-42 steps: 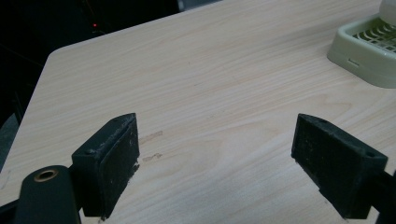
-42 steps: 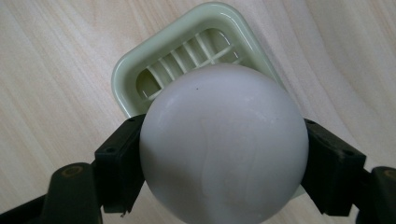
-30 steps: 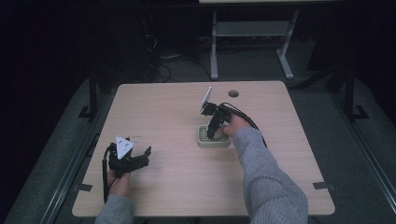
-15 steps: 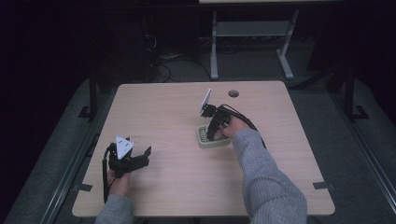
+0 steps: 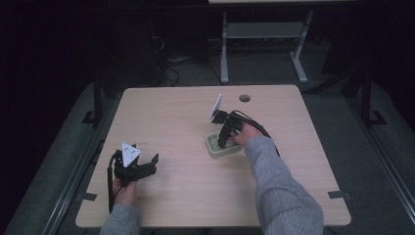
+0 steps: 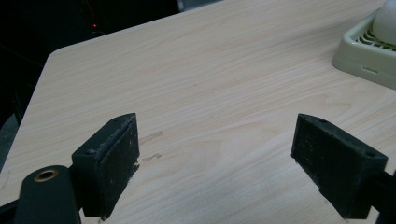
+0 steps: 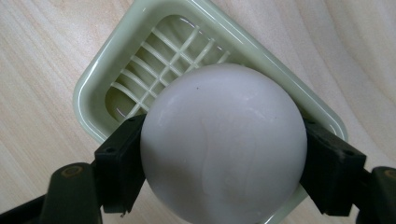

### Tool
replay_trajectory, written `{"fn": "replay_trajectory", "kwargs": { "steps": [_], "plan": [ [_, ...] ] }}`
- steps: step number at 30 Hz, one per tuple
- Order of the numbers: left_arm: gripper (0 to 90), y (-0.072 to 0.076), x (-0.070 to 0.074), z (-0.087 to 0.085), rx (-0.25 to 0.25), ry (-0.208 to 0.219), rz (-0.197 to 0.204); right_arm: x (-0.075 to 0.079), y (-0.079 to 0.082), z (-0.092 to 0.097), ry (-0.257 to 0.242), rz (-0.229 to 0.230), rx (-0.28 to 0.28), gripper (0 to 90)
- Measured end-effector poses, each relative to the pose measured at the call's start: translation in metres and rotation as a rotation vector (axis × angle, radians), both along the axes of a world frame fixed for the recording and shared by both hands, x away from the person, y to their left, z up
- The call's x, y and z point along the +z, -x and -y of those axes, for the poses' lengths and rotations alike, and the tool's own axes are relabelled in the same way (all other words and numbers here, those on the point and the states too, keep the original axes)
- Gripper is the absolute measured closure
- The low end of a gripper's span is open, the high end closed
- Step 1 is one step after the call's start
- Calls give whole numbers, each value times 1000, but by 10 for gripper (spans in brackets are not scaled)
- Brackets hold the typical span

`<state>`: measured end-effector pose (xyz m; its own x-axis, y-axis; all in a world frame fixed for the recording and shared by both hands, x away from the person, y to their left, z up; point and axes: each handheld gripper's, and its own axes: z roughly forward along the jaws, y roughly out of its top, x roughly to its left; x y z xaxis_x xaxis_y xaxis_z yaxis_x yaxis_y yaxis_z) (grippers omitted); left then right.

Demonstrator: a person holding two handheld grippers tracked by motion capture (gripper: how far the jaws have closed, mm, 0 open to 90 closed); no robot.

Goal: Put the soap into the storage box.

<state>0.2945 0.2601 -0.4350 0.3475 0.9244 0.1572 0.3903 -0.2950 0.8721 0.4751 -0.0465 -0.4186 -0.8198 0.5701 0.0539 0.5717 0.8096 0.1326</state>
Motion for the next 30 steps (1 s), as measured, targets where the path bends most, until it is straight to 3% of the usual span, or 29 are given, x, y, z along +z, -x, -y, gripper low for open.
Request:
{"fn": "replay_trajectory", "kwargs": {
  "steps": [6,13,30],
  "plan": [
    [148,0,0,0,1,2,0,2,0,0,-14,10,2,230],
    [148,0,0,0,-2,-1,0,22,1,7,-83,29,-6,267],
    [148,0,0,1,1,0,-1,27,7,24,-79,9,-31,252]
  ]
}}
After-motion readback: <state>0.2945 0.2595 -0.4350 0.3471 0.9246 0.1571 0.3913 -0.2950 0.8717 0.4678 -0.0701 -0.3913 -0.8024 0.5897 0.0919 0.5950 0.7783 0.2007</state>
